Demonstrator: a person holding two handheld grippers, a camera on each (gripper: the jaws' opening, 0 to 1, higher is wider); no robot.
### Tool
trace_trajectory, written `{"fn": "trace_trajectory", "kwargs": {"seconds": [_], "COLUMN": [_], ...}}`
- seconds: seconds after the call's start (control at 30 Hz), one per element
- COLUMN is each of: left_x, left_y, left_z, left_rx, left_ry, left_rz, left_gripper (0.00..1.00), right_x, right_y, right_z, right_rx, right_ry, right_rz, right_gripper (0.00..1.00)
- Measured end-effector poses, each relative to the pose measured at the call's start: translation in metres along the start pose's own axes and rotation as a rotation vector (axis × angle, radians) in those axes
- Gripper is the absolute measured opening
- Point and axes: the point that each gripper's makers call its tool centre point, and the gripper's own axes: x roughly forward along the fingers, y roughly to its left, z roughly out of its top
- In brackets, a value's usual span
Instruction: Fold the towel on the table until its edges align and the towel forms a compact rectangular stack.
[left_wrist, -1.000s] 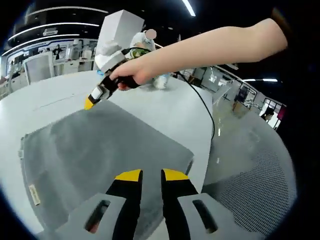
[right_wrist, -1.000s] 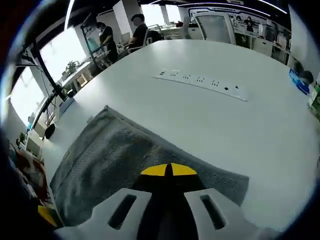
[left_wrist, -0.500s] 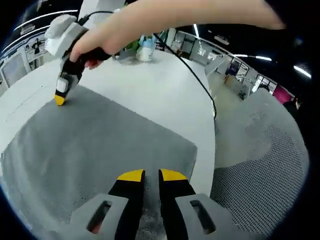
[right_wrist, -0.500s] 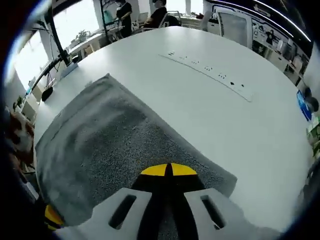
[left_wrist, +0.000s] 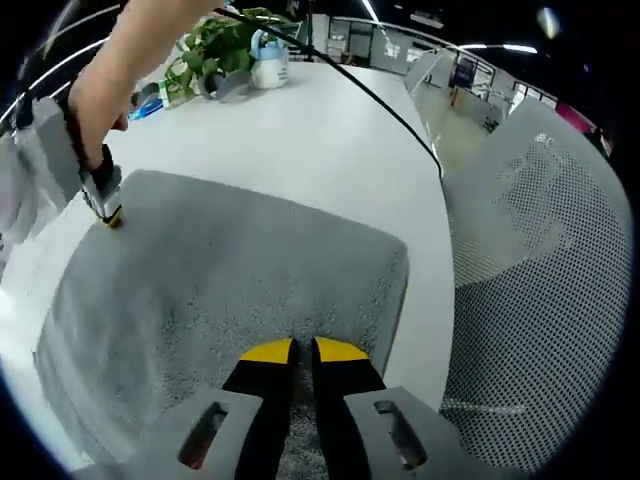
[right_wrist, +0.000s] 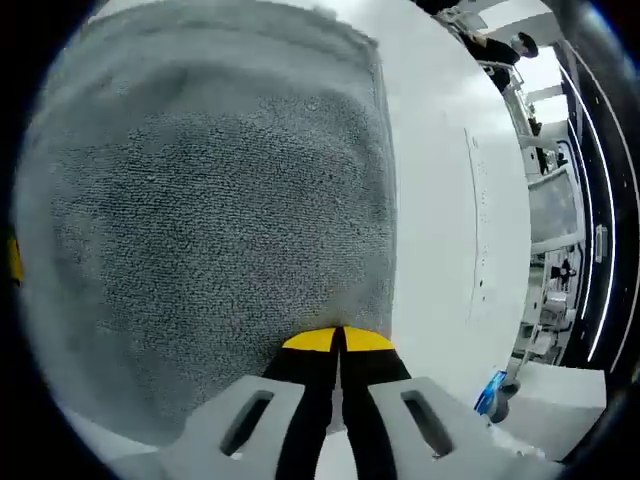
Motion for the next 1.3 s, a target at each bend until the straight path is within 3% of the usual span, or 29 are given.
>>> {"fn": "trace_trajectory", "kwargs": {"seconds": [0.17,0.2,0.27,0.43,0.57,0.6,0.77,1.3], "left_x": [-0.004,-0.005,-0.007,-0.010,-0.013,-0.014,-0.018,-0.027], "left_y": [-0.001,0.000,-0.001,-0.002,0.000,0.001,0.006,0.015], "left_z": [-0.006,-0.008,-0.011,-0.016,-0.022,-0.024,-0.031,-0.044], "left_rx": [0.027,0.036,0.080,0.176,0.201,0.195,0.157,0.068], "left_ry": [0.037,0.060,0.104,0.219,0.282,0.293,0.302,0.320], "left_rz": [0.037,0.052,0.068,0.110,0.138,0.143,0.135,0.145], "left_gripper": [0.06,0.05,0.05,0.04,0.03,0.03,0.03,0.03], "right_x": [-0.002,-0.003,-0.003,-0.006,-0.007,-0.008,-0.012,-0.017], "right_y": [0.001,0.004,0.007,0.018,0.021,0.023,0.028,0.039], "right_z": [-0.007,-0.011,-0.019,-0.047,-0.055,-0.057,-0.068,-0.080], "right_rx": [0.018,-0.017,0.000,-0.083,-0.008,0.043,0.132,0.372], "right_ry": [0.004,0.011,0.046,0.193,0.195,0.182,0.166,0.145], "right_rz": [0.070,0.104,0.125,0.164,0.177,0.191,0.232,0.263], "right_gripper": [0.00,0.00,0.00,0.00,0.00,0.00,0.00,0.00]}}
